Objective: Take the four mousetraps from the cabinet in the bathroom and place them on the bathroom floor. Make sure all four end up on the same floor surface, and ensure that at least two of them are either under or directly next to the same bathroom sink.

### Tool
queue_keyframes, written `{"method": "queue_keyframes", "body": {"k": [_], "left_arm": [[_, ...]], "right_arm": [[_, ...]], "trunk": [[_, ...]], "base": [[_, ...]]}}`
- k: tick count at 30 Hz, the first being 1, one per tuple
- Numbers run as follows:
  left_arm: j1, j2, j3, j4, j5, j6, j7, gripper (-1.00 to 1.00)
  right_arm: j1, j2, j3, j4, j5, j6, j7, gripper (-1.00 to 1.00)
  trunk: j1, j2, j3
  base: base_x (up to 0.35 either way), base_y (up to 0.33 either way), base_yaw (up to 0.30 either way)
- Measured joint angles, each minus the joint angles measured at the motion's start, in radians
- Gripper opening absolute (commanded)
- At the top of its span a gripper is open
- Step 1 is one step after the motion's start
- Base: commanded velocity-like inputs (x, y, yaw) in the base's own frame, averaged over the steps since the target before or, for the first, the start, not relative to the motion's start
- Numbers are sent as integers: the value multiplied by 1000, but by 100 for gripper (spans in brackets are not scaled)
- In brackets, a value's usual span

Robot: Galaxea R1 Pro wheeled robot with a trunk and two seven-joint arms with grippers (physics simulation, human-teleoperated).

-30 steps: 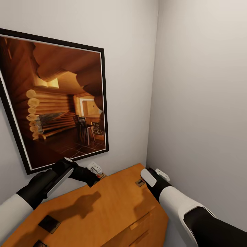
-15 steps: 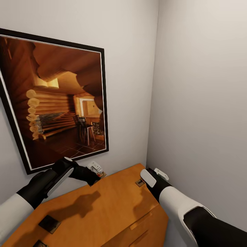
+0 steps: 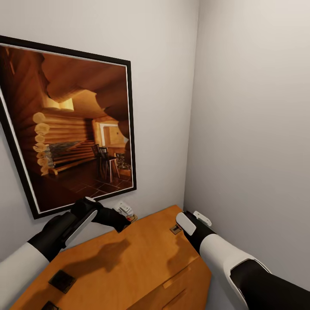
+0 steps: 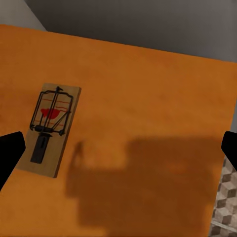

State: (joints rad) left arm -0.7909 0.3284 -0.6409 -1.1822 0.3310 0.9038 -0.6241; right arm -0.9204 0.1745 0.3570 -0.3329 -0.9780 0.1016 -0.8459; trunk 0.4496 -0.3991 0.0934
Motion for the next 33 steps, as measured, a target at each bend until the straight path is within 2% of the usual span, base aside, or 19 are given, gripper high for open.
{"method": "queue_keyframes", "body": {"k": [33], "left_arm": [[0,-2,1,0,0,0,1,-100]], "right_arm": [[0,0,3,-1,1,2,2,100]], "trunk": [[0,0,0]], "base": [[0,0,0]]}}
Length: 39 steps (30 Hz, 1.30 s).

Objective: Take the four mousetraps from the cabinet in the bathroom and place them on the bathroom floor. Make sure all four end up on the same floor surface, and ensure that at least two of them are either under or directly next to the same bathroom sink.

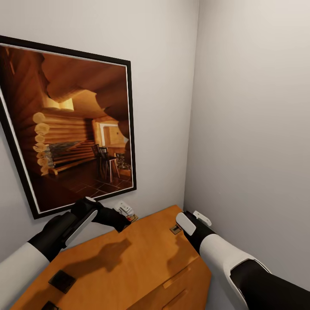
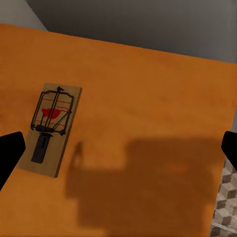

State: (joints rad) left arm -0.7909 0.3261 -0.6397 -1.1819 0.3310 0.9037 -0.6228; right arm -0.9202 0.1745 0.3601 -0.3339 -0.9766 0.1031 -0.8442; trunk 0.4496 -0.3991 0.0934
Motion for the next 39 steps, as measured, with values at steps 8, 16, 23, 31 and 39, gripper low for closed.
{"method": "queue_keyframes", "body": {"k": [8,16,23,31,39], "left_arm": [[0,0,0,0,0,0,0,-100],[0,-1,0,0,0,0,0,-100],[0,0,0,0,0,0,0,-100],[0,0,0,0,0,0,1,-100],[0,0,0,0,0,0,2,-100]], "right_arm": [[0,0,0,0,-1,0,0,100],[0,0,0,0,-1,0,0,100],[0,0,0,0,0,0,0,100],[0,0,0,0,0,0,0,100],[0,0,0,0,0,0,0,100]], "trunk": [[0,0,0],[0,0,0],[0,0,0],[0,0,0],[0,0,0]], "base": [[0,0,0],[0,0,0],[0,0,0],[0,0,0],[0,0,0]]}}
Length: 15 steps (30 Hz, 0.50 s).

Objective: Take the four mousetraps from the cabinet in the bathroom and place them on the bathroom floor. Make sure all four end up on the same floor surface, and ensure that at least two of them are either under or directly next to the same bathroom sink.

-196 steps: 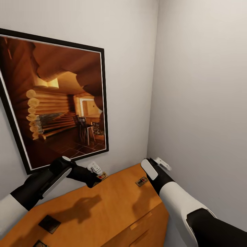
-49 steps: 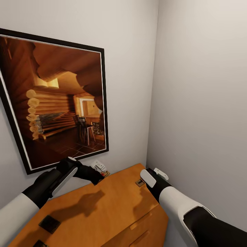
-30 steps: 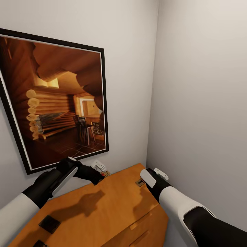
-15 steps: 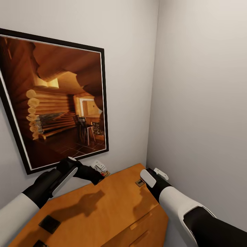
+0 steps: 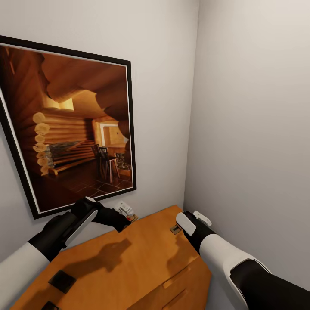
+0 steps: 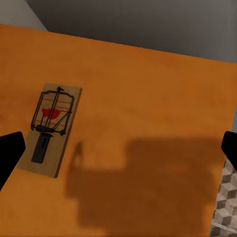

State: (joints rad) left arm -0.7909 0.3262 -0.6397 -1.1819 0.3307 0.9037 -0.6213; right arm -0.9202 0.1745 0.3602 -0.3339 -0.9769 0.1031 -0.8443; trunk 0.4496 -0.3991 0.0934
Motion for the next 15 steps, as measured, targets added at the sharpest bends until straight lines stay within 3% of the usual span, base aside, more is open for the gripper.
{"method": "queue_keyframes", "body": {"k": [15], "left_arm": [[0,-2,0,0,0,0,2,-100]], "right_arm": [[-1,0,0,0,0,0,0,100]], "trunk": [[0,0,0]], "base": [[0,57,0]]}}
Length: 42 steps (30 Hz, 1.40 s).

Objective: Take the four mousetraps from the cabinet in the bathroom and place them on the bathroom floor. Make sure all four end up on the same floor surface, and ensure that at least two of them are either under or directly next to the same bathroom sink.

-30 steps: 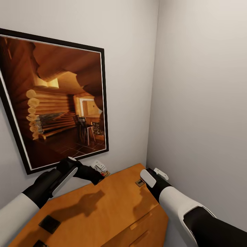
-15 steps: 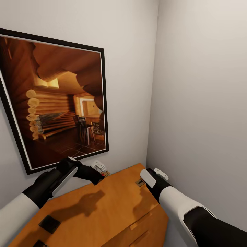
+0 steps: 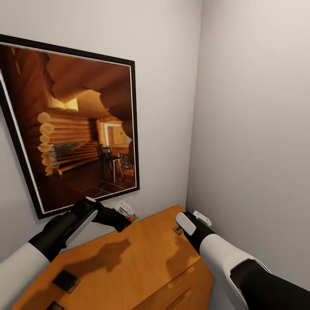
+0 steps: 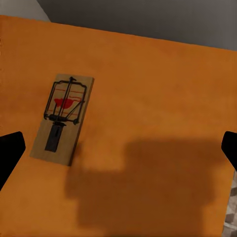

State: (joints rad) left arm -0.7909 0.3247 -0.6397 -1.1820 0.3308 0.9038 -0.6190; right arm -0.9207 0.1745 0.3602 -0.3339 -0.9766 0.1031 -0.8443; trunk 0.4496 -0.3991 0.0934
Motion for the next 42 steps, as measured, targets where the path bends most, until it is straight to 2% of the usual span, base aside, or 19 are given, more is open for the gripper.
{"method": "queue_keyframes", "body": {"k": [42], "left_arm": [[0,-1,0,0,1,0,-1,-100]], "right_arm": [[0,0,0,0,0,0,0,100]], "trunk": [[0,0,0]], "base": [[0,25,0]]}}
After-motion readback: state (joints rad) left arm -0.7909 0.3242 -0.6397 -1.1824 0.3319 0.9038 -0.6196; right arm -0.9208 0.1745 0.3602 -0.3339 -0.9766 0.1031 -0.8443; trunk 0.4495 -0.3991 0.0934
